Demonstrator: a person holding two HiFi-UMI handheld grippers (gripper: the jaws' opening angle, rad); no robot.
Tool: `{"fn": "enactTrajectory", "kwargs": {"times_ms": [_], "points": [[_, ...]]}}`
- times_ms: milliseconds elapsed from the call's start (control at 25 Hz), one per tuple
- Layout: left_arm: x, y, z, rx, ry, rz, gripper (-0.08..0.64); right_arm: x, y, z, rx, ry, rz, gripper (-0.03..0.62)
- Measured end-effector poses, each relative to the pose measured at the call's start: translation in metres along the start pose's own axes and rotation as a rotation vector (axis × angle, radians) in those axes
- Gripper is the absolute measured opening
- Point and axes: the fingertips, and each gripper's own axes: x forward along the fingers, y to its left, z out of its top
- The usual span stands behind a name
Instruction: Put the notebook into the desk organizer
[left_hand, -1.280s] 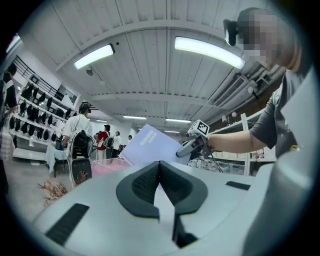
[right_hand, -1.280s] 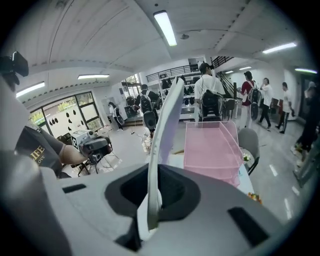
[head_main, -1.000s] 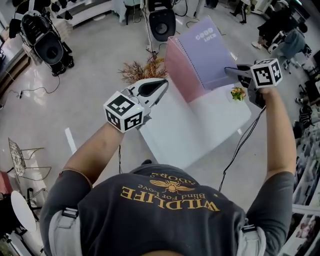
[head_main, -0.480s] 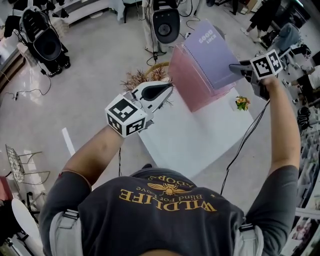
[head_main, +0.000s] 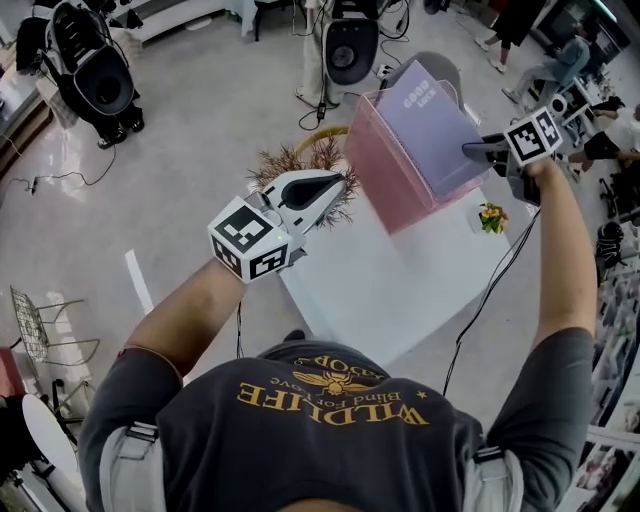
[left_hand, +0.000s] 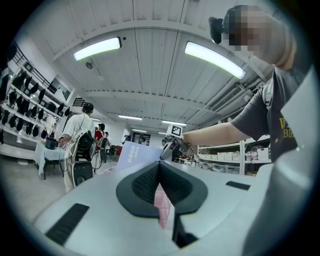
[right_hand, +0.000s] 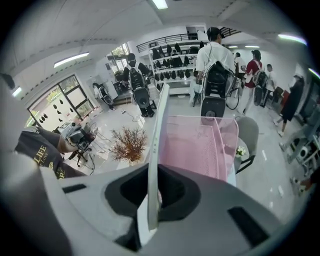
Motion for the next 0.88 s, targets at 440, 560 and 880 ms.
{"fn": "enactTrajectory", "kwargs": {"times_ms": [440,560,880], "points": [[0.006,0.017,-0.009,-0.035,0.019,0.007,0.000,0.034,-0.076,-0.017,0.113,0.076,-0.126,0.031],[-0.001,0.018,-0.012,-0.040,0.025,0.008,0.000,0.050,-0.084,-0.026,0.126,0.101,-0.182,0.031],[0.003,0.022,-0.024,-0.049,0.028,0.005,0.001,0.083,-0.118,-0.043,0.119,0.161,-0.358,0.051]]}}
